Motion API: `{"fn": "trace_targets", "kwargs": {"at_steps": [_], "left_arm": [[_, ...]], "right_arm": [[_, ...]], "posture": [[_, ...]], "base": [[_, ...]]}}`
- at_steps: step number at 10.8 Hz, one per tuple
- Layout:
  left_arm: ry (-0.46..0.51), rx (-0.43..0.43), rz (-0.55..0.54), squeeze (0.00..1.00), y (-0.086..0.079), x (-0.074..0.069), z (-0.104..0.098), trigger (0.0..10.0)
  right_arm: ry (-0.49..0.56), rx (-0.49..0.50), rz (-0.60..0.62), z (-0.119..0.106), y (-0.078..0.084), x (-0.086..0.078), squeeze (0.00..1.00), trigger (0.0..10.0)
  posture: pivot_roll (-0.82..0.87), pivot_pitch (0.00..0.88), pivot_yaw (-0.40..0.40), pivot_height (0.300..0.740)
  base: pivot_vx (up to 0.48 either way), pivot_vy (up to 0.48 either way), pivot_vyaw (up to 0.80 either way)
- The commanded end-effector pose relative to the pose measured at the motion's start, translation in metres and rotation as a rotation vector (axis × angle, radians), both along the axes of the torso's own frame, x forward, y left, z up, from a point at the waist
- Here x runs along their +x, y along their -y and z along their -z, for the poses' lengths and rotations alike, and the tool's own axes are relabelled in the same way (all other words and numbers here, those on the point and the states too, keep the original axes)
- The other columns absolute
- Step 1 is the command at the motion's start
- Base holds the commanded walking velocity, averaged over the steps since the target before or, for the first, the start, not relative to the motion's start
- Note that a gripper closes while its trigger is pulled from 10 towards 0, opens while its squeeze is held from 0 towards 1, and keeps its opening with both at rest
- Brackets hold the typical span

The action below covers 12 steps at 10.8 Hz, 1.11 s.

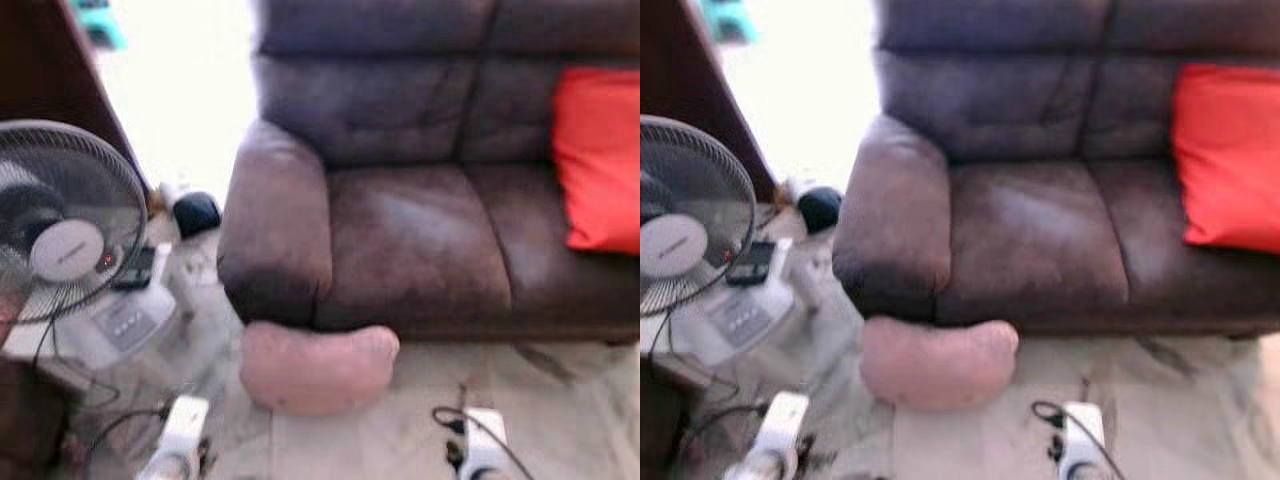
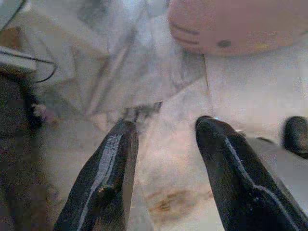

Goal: Move the pillow to the sofa from floor

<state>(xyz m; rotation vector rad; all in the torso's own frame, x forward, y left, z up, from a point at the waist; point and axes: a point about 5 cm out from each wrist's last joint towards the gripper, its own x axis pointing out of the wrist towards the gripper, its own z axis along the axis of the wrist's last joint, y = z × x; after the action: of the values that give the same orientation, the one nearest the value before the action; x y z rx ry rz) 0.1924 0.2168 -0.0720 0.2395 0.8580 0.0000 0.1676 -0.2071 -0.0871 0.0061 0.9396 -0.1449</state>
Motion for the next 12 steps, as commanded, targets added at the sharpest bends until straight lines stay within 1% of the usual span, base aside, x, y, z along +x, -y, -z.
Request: {"fn": "trace_targets", "kwargs": {"at_steps": [1, 2, 3, 4, 5, 6, 7, 8, 9, 11, 12], "left_arm": [[-0.014, -0.004, -0.011, 0.00, 0.002, -0.003, 0.002, 10.0], [-0.014, -0.005, -0.013, 0.00, 0.003, -0.002, 0.002, 10.0], [-0.011, -0.014, -0.020, 0.00, 0.004, -0.002, 0.002, 10.0], [-0.010, -0.015, -0.021, 0.00, 0.004, -0.001, 0.002, 10.0], [-0.009, -0.015, -0.025, 0.00, 0.003, -0.001, 0.002, 10.0], [-0.009, -0.014, -0.027, 0.00, 0.003, -0.001, 0.002, 10.0], [-0.008, -0.013, -0.029, 0.00, 0.002, -0.001, 0.001, 10.0], [-0.009, -0.012, -0.029, 0.00, 0.002, -0.001, 0.001, 10.0], [-0.007, -0.013, -0.027, 0.00, 0.003, 0.000, 0.001, 10.0], [-0.006, -0.014, -0.025, 0.00, 0.003, 0.000, 0.001, 10.0], [-0.006, -0.014, -0.025, 0.00, 0.003, 0.000, 0.001, 10.0]], "right_arm": [[-0.010, -0.001, 0.006, 0.002, 0.003, -0.006, 0.00, 10.0], [-0.008, -0.003, 0.002, 0.002, 0.003, -0.006, 0.00, 10.0], [0.005, -0.001, -0.008, 0.000, -0.009, 0.005, 0.00, 10.0], [0.014, 0.004, -0.011, -0.001, -0.020, 0.010, 0.00, 10.0], [0.023, 0.018, -0.028, -0.004, -0.042, 0.021, 0.00, 10.0], [0.027, 0.023, -0.033, -0.005, -0.051, 0.025, 0.00, 10.0], [0.038, 0.028, -0.064, -0.007, -0.059, 0.028, 0.00, 10.0], [0.031, 0.013, -0.069, -0.006, -0.062, 0.026, 0.00, 10.0], [0.025, 0.035, -0.022, -0.004, -0.062, 0.022, 0.00, 10.0], [0.031, 0.042, -0.047, -0.009, -0.078, 0.032, 0.00, 10.0], [0.030, 0.044, -0.042, -0.008, -0.074, 0.030, 0.00, 10.0]], "posture": [[0.05, 0.058, -0.011, 0.740], [0.05, 0.057, -0.011, 0.740], [0.05, 0.056, -0.013, 0.740], [0.05, 0.056, -0.013, 0.740], [0.05, 0.054, -0.013, 0.740], [0.05, 0.056, -0.012, 0.740], [0.05, 0.057, -0.011, 0.740], [0.05, 0.055, -0.011, 0.740], [0.05, 0.055, -0.010, 0.740], [0.05, 0.055, -0.010, 0.740], [0.05, 0.055, -0.010, 0.740]], "base": [[0.000, 0.000, 0.00], [0.000, 0.000, 0.00], [0.000, 0.000, 0.00], [0.000, 0.000, 0.00], [0.000, 0.000, 0.00], [0.000, 0.000, 0.00], [0.000, 0.000, 0.42], [0.000, 0.000, 0.80], [0.000, 0.000, 0.00], [0.000, 0.000, 0.00], [0.000, 0.000, 0.00]]}}
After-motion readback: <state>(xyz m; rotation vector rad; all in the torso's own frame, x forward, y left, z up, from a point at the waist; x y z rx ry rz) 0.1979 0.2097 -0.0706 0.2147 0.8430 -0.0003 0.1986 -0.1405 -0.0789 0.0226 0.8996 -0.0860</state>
